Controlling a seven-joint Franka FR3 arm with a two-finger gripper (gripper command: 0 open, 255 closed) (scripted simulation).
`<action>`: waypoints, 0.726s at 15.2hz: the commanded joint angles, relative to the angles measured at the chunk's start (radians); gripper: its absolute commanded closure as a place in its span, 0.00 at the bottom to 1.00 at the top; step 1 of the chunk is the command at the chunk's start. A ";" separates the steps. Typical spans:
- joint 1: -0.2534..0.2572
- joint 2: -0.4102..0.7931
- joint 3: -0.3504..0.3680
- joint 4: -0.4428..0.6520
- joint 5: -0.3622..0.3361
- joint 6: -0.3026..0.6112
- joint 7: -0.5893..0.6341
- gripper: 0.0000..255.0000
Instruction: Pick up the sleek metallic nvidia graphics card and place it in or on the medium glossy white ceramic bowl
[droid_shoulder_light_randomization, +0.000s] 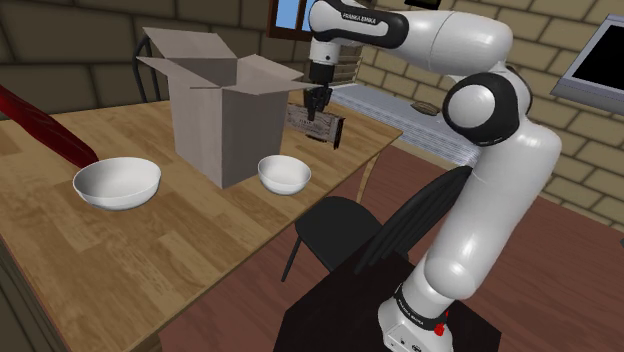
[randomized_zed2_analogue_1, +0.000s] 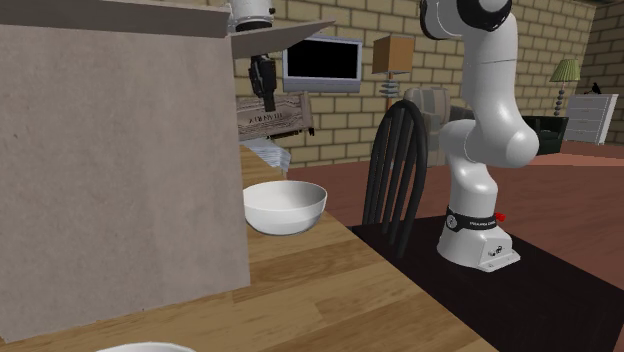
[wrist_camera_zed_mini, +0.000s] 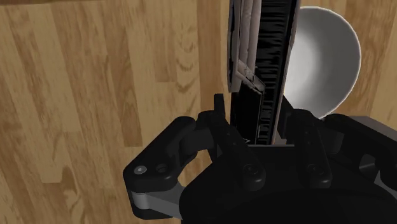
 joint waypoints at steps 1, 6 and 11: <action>0.024 -0.025 0.019 -0.025 0.000 0.002 0.044 1.00; 0.086 -0.062 0.073 -0.049 0.007 -0.008 0.160 1.00; 0.107 -0.077 0.092 -0.102 0.010 0.031 0.199 1.00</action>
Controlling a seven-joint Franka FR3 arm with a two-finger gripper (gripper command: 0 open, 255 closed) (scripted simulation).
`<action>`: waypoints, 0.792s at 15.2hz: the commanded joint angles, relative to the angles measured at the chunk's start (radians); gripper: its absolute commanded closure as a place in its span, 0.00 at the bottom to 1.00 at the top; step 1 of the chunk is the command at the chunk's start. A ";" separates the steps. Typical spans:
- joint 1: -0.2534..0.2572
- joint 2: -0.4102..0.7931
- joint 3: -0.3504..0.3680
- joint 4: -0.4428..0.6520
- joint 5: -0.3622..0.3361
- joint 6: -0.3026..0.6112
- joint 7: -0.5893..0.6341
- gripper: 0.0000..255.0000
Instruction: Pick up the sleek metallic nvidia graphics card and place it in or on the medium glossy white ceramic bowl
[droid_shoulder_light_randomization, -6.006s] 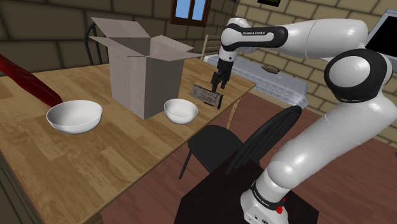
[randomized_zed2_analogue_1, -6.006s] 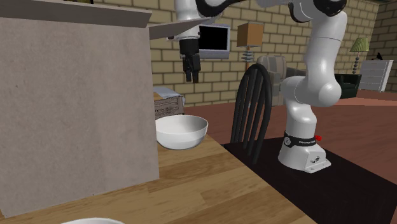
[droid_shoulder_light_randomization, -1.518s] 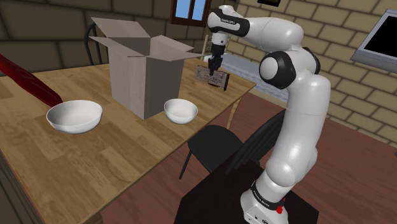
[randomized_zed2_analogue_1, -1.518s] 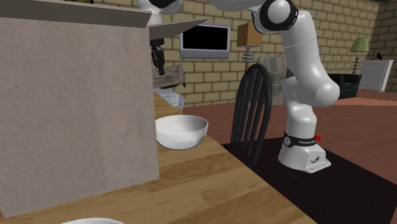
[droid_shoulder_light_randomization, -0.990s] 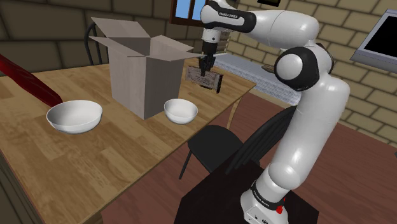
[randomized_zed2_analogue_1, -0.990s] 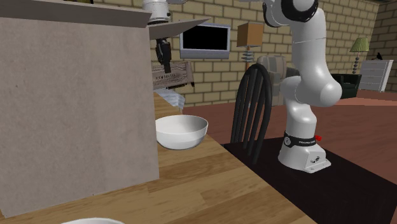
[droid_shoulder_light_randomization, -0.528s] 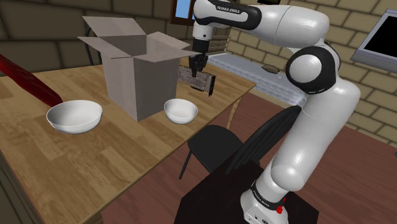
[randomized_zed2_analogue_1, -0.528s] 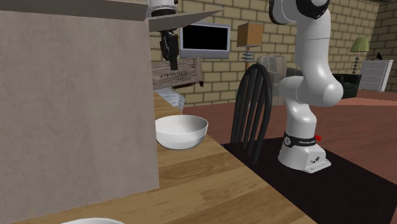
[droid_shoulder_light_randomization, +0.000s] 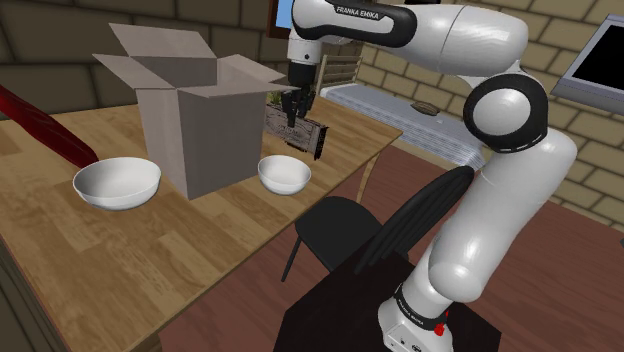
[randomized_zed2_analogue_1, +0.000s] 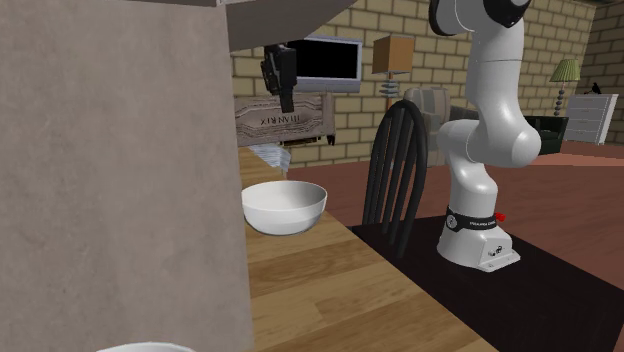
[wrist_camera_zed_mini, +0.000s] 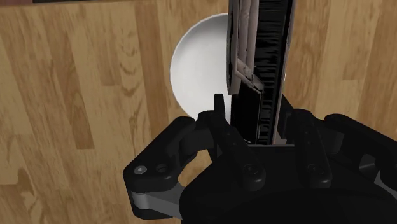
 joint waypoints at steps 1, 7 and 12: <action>0.001 -0.005 0.001 -0.030 0.000 0.026 0.002 1.00; 0.002 -0.013 0.002 -0.121 0.000 0.109 0.000 1.00; 0.002 -0.014 0.002 -0.189 0.000 0.176 -0.002 1.00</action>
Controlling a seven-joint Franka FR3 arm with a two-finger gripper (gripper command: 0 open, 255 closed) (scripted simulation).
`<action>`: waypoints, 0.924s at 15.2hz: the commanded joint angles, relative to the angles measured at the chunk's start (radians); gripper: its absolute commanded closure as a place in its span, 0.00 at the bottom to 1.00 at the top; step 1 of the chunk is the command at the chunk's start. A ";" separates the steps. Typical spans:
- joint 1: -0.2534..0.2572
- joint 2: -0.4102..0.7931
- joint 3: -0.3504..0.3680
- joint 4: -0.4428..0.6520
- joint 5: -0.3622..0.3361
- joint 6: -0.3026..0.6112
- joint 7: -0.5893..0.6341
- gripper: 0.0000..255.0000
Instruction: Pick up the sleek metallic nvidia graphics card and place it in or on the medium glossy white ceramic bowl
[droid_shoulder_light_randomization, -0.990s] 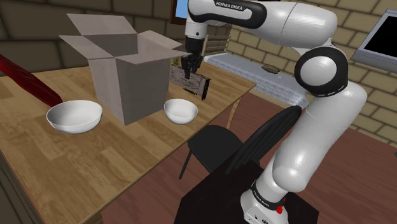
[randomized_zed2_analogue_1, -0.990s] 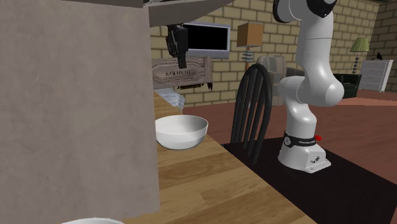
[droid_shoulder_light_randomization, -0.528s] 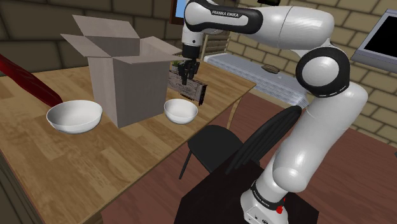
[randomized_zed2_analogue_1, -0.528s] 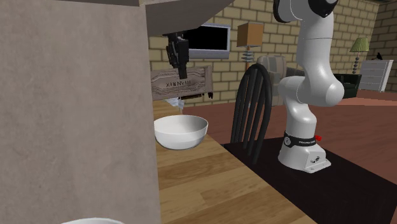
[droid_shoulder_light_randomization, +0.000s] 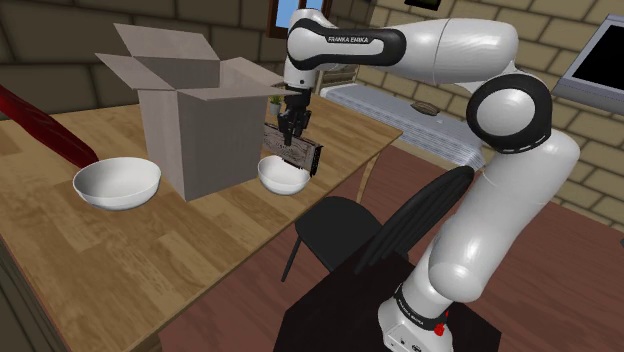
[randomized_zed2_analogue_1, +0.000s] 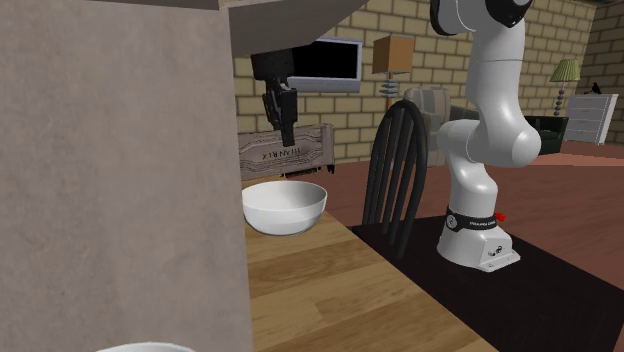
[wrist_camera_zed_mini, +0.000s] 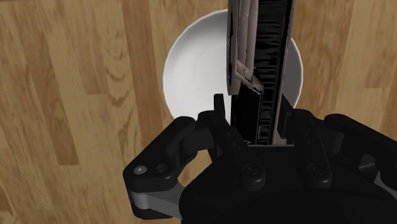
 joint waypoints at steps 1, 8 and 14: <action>0.001 0.001 0.001 -0.027 0.001 0.029 0.001 1.00; 0.002 0.006 0.001 -0.079 0.001 0.087 -0.001 1.00; 0.002 0.006 0.001 -0.079 0.001 0.087 0.000 0.00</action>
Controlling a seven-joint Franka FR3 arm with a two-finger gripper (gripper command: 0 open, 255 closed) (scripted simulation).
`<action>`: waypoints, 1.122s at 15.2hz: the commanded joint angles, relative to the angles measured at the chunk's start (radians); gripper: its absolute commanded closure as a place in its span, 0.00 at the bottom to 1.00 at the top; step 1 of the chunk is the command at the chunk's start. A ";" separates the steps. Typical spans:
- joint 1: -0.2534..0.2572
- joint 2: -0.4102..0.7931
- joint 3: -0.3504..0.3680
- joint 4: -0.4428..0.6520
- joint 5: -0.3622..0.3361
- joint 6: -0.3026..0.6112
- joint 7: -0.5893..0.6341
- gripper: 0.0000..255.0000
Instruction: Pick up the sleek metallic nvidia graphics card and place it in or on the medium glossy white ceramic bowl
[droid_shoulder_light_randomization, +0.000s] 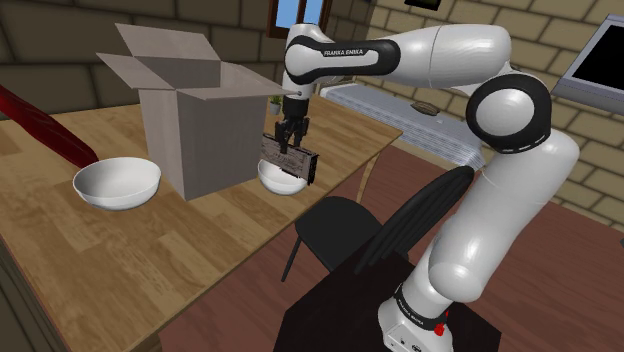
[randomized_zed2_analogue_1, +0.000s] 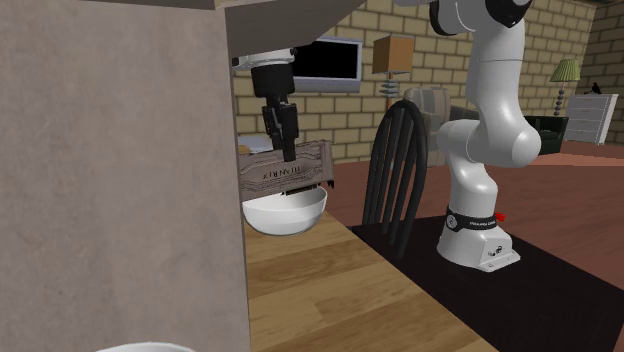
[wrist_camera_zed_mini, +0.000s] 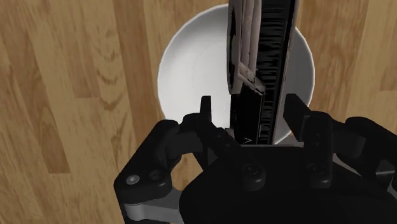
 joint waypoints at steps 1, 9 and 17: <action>0.001 0.004 0.001 -0.003 0.000 0.000 0.000 0.00; -0.002 0.016 -0.002 0.141 0.000 -0.131 -0.001 0.00; -0.002 0.016 -0.002 0.141 0.000 -0.131 -0.001 0.00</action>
